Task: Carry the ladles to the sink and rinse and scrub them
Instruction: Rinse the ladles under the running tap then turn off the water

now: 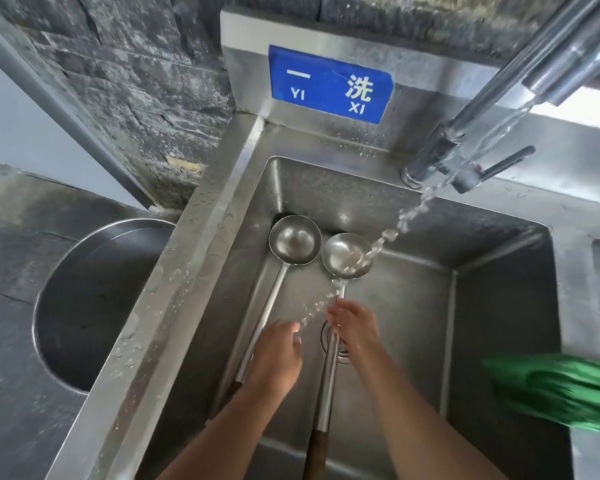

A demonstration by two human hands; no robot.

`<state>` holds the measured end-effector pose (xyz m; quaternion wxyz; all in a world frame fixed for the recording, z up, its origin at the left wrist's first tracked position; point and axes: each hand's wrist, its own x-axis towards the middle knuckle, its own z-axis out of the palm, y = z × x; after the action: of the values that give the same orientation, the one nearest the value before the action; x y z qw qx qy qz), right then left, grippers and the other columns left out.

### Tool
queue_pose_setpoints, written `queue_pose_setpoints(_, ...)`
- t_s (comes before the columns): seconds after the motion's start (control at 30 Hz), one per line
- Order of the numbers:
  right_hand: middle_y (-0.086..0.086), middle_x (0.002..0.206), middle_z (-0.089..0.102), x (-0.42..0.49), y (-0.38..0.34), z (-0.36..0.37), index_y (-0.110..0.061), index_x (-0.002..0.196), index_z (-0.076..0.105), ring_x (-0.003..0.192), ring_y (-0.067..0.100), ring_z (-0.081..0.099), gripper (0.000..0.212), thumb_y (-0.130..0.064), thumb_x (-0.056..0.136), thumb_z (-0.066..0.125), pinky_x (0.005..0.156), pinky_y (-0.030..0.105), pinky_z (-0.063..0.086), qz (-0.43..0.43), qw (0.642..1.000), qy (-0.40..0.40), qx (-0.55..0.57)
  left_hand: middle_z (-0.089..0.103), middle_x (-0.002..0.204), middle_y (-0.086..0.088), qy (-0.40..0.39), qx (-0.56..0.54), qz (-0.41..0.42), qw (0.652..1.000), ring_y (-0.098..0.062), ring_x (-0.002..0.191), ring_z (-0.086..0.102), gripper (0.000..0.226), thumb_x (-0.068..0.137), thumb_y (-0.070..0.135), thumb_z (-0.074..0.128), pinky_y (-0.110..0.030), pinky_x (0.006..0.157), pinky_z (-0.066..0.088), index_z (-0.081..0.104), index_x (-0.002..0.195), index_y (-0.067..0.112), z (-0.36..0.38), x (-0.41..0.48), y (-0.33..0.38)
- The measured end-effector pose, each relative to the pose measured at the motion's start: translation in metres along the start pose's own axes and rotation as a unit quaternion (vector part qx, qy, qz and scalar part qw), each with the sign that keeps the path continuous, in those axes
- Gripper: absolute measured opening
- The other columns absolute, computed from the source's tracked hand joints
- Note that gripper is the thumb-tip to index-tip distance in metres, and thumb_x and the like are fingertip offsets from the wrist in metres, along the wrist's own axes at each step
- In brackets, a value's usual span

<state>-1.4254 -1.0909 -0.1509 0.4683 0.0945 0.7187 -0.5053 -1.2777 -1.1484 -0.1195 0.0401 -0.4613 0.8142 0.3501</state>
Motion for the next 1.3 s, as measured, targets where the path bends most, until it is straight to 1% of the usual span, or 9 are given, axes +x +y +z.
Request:
queue_pose_setpoints(0.1,0.014,0.084,0.072,0.010,0.017,-0.016,-0.006,0.097,0.074,0.073,0.023,0.065,0.025,0.001,0.083,0.054,0.069,0.037,0.053,-0.051,0.976,0.082,-0.194,0.066,0.111,-0.004,-0.103,-0.088,-0.073,0.988,-0.018,0.107,0.061,0.015,0.096,0.018,0.056,-0.032,0.099,0.047,0.068,0.105,0.018,0.026,0.000,0.018)
queue_pose_setpoints(0.17,0.019,0.076,0.064,0.014,0.029,-0.017,-0.005,0.082,0.070,0.068,0.026,0.060,0.023,0.007,0.080,0.050,0.066,0.041,0.050,-0.031,0.980,0.044,-0.190,0.055,0.085,-0.008,-0.150,-0.205,-0.138,0.957,-0.017,0.083,0.053,0.025,0.093,0.012,0.059,-0.028,0.074,0.045,0.053,0.071,0.020,0.039,-0.004,0.022)
queue_pose_setpoints(0.27,0.022,0.073,0.058,0.015,0.038,-0.014,-0.003,0.076,0.060,0.066,0.029,0.058,0.019,0.008,0.088,0.050,0.063,0.037,0.050,0.027,0.994,-0.014,-0.108,0.058,0.082,-0.014,-0.187,-0.405,-0.204,0.872,-0.014,0.060,0.060,0.011,0.097,0.008,0.057,-0.019,0.053,0.050,0.060,0.086,0.006,0.054,-0.021,0.026)
queue_pose_setpoints(0.33,0.017,0.066,0.057,0.010,0.039,-0.008,0.001,0.080,0.057,0.054,0.025,0.056,0.015,0.010,0.090,0.051,0.050,0.026,0.049,0.045,0.998,-0.014,-0.053,0.063,0.079,-0.018,-0.189,-0.477,-0.237,0.825,-0.020,0.054,0.062,0.014,0.100,0.010,0.052,-0.028,0.049,0.053,0.061,0.096,-0.001,0.057,-0.029,0.031)
queue_pose_setpoints(0.63,0.013,0.057,0.046,-0.066,-0.001,-0.037,-0.002,0.075,0.054,0.048,0.023,0.045,0.018,0.013,0.083,0.048,0.048,0.036,0.041,-0.019,0.995,-0.053,-0.085,0.071,0.078,-0.011,-0.244,-0.391,-0.189,0.867,-0.021,0.061,0.069,0.023,0.097,0.022,0.058,-0.035,0.059,0.060,0.066,0.100,0.000,0.010,-0.036,0.055)
queue_pose_setpoints(0.8,0.009,0.057,0.051,-0.121,-0.026,-0.052,0.000,0.087,0.063,0.048,0.016,0.047,0.017,0.011,0.087,0.051,0.044,0.028,0.040,-0.054,0.987,-0.092,-0.121,0.063,0.112,-0.024,-0.126,-0.572,-0.255,0.769,-0.035,0.101,0.062,0.019,0.101,0.008,0.048,-0.049,0.091,0.051,0.051,0.118,0.000,-0.039,-0.011,0.063)
queue_pose_setpoints(1.0,0.008,0.051,0.049,-0.179,-0.051,-0.068,-0.005,0.072,0.057,0.037,0.014,0.042,0.024,0.013,0.084,0.046,0.036,0.022,0.036,-0.107,0.969,-0.105,-0.197,0.062,0.099,-0.020,-0.088,-0.701,-0.227,0.670,-0.032,0.090,0.061,0.016,0.100,0.005,0.048,-0.051,0.102,0.045,0.051,0.115,0.002,-0.097,0.003,0.097)
queue_pose_setpoints(1.17,0.006,0.046,0.050,-0.196,-0.045,-0.075,0.006,0.077,0.059,0.033,0.015,0.041,0.016,0.012,0.081,0.045,0.035,0.022,0.036,-0.126,0.961,-0.066,-0.237,0.063,0.110,-0.023,-0.146,-0.712,-0.200,0.657,-0.038,0.100,0.063,0.023,0.102,0.007,0.043,-0.048,0.084,0.052,0.051,0.123,0.002,-0.094,-0.014,0.102)
queue_pose_setpoints(1.3,0.003,0.044,0.052,-0.187,-0.044,-0.057,-0.004,0.068,0.055,0.031,0.014,0.043,0.025,0.015,0.082,0.046,0.033,0.022,0.038,-0.114,0.963,-0.077,-0.231,0.065,0.098,-0.019,-0.172,-0.722,-0.190,0.642,-0.033,0.081,0.064,0.008,0.102,0.008,0.043,-0.044,0.074,0.050,0.051,0.101,0.005,-0.073,-0.026,0.116)
